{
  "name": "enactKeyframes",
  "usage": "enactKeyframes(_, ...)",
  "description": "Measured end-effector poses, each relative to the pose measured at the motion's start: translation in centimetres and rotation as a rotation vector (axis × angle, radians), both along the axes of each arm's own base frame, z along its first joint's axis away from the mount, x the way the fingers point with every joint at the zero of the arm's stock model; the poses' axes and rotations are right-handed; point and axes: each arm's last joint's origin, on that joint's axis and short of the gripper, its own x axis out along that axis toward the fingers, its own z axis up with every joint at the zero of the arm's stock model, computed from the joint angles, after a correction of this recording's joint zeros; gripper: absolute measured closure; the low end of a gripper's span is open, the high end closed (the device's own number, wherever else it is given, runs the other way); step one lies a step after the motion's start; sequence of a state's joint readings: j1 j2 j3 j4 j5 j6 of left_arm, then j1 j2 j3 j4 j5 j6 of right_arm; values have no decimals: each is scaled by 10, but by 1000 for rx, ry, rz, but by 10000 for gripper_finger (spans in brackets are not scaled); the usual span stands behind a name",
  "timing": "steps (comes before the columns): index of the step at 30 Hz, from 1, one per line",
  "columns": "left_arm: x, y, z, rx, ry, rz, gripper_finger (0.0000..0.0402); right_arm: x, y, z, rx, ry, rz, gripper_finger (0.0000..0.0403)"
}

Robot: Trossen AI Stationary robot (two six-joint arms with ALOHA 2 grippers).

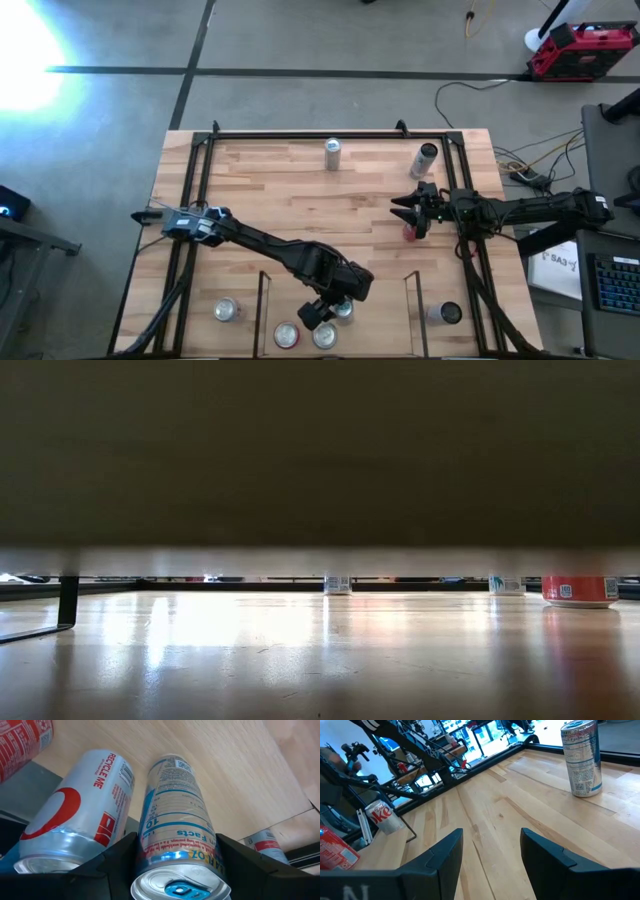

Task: Place canned beverage on shelf
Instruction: Put the bottom blue soda can on the shelf

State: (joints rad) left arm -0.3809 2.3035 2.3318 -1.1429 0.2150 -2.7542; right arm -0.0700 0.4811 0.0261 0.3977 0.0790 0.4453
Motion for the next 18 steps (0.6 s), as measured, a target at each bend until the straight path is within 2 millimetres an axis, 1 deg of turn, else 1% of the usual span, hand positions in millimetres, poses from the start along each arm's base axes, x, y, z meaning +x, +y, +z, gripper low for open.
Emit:
enactKeyframes(5,0,0,0,14,-6,-17,173,0,0,0,0,0,-1,220)
enactKeyframes(18,-1,1,-2,66,-4,-41,145,0,0,0,0,0,0,220)
